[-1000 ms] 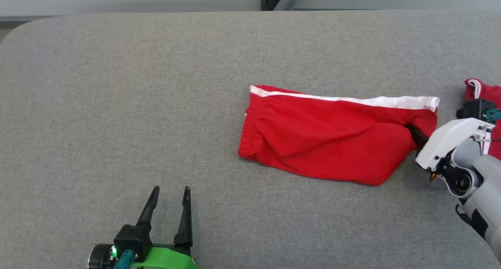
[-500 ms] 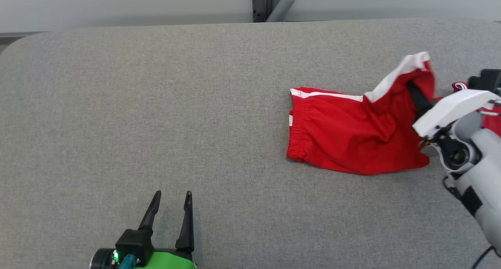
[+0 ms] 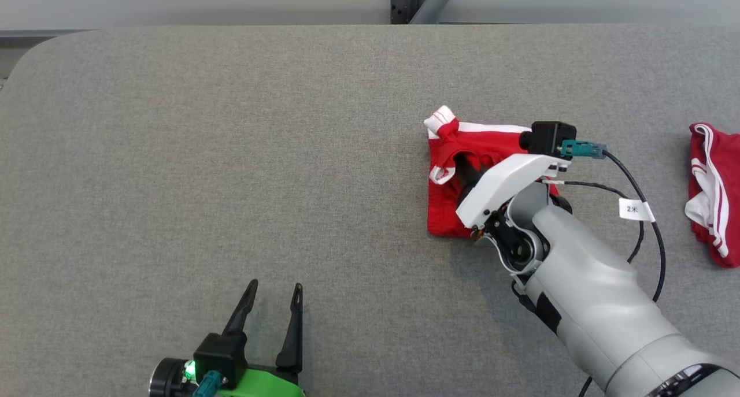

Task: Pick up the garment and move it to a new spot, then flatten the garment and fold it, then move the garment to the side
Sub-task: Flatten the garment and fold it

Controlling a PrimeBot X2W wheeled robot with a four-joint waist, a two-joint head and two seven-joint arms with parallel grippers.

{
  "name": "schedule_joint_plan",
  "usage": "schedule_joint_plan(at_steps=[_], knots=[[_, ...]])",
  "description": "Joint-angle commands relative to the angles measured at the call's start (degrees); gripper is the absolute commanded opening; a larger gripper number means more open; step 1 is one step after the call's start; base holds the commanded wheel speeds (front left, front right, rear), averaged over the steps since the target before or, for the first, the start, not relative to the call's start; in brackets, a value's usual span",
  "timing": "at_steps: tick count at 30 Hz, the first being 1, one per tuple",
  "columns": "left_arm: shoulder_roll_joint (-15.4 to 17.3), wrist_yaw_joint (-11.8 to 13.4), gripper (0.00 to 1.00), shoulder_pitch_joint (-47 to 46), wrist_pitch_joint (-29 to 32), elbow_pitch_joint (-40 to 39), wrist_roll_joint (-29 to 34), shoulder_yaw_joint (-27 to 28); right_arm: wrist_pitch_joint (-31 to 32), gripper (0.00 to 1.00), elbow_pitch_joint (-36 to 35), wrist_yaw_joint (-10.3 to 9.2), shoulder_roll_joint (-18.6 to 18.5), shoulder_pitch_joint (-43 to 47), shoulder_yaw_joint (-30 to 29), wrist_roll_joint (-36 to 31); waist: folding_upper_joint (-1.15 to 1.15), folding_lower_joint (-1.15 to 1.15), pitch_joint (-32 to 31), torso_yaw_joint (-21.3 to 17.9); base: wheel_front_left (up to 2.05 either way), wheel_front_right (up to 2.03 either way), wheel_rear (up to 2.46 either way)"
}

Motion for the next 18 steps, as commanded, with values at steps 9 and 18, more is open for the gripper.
schedule_joint_plan(at_steps=[9, 18], knots=[[0.0, -1.1, 1.00, 0.1, -0.1, 3.0, 0.7, -2.7, -4.7, 0.00, 1.9, 0.02, 1.1, -3.7, 1.5, 2.5, 0.23, 0.00, -0.8, 0.0, 0.00, 0.00, 0.00], [0.0, -0.6, 1.00, 0.0, -0.1, 3.9, -0.7, -4.6, -6.3, 1.00, 3.8, 0.02, 1.2, -3.2, 11.5, 5.3, 0.23, 0.00, -1.5, -0.6, 0.00, 0.00, 0.00]])
